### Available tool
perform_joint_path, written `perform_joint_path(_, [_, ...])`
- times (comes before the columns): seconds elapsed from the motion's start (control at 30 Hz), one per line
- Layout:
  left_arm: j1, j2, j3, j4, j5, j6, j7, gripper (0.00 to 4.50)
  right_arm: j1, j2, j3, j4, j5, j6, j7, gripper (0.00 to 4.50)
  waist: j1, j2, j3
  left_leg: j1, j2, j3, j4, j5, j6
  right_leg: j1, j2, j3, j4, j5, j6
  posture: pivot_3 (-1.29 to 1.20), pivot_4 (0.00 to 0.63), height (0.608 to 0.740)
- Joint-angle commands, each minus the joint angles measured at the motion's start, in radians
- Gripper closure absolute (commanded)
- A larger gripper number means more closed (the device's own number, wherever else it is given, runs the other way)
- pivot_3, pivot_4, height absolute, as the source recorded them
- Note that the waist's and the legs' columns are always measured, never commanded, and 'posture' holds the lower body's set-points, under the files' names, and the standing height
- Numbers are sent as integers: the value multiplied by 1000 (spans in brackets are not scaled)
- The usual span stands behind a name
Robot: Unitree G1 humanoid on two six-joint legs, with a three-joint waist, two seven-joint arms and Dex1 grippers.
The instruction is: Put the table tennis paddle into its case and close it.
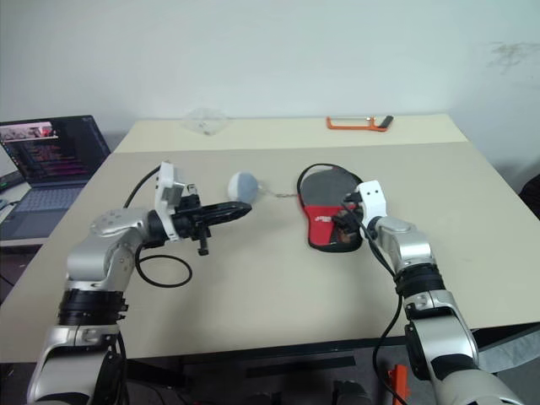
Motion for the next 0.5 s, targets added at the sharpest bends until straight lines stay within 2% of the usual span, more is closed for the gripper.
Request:
perform_joint_path(0.03, [-8,13,3,-48,-12,-10,12,4486,-18,-19,-23,8,-12,-5,-6,0,0,0,0,0,0,0,0,0,0,0,0,0,0,0,0,0,150,740])
perform_joint_path(0.13, [-11,12,-2,-57,-15,-2,17,4500,-23,-15,-46,26,10,15,-4,570,1,0,0,0,0,0,0,0,0,0,0,0,0,0,0,0,150,740])
perform_joint_path(0.5, [-27,23,-10,-33,-14,-10,13,4500,-34,-5,-84,40,22,30,-5,4240,-2,0,0,2,0,0,0,0,0,2,0,0,0,0,0,0,150,740])
